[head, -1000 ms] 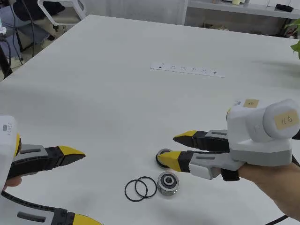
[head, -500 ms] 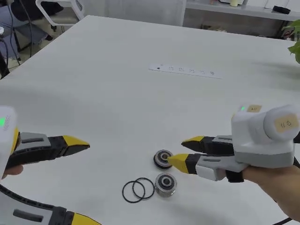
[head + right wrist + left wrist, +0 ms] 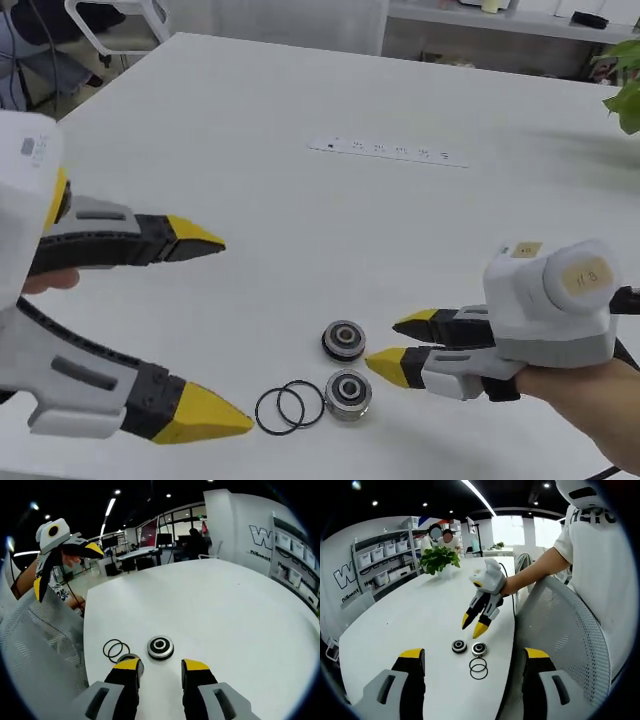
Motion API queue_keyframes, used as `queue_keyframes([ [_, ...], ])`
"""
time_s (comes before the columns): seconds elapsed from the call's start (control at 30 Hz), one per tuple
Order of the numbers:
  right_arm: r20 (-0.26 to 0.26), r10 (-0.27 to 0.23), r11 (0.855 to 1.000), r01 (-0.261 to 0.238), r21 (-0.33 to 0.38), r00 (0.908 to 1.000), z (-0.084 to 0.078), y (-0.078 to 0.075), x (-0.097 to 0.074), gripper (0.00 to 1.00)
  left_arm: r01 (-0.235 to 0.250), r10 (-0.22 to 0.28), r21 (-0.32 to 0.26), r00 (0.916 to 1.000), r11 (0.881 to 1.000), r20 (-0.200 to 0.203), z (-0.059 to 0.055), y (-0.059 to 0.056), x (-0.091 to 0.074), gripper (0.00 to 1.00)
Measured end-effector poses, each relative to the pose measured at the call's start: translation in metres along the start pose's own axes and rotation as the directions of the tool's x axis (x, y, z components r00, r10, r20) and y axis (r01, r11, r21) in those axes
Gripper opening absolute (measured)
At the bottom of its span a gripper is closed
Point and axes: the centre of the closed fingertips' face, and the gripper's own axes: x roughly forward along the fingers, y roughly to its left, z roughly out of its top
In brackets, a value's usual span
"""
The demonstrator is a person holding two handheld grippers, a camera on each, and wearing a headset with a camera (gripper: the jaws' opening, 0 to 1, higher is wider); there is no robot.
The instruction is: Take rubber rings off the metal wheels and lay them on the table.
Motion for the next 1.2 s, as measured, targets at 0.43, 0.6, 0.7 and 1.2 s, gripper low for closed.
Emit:
queue_keyframes([
  [0.43, -0.011, -0.012, 1.0, 0.012, 0.026, 0.9999, -0.007, -0.007, -0.003, 0.29, 0.104, -0.11, 0.065, 0.9896, 0.992, 0.093, 0.042, 0.026, 0.036, 0.72],
  [0.6, -0.02, -0.013, 1.0, 0.013, 0.024, 0.9997, -0.009, -0.007, -0.004, 0.29, 0.091, -0.101, 0.078, 0.9866, 0.993, 0.128, 0.052, 0.037, 0.051, 0.68],
  [0.7, -0.024, -0.015, 0.999, 0.015, 0.03, 0.9996, -0.01, -0.007, -0.003, 0.29, 0.021, -0.039, 0.095, 0.9817, 0.995, 0.187, 0.06, 0.049, 0.065, 0.68],
  [1.2, -0.029, -0.029, 0.998, 0.03, 0.047, 0.9992, -0.013, -0.012, -0.004, 0.29, 0.008, -0.015, 0.046, 0.9892, 0.999, 0.146, 0.004, 0.055, 0.125, 0.51],
])
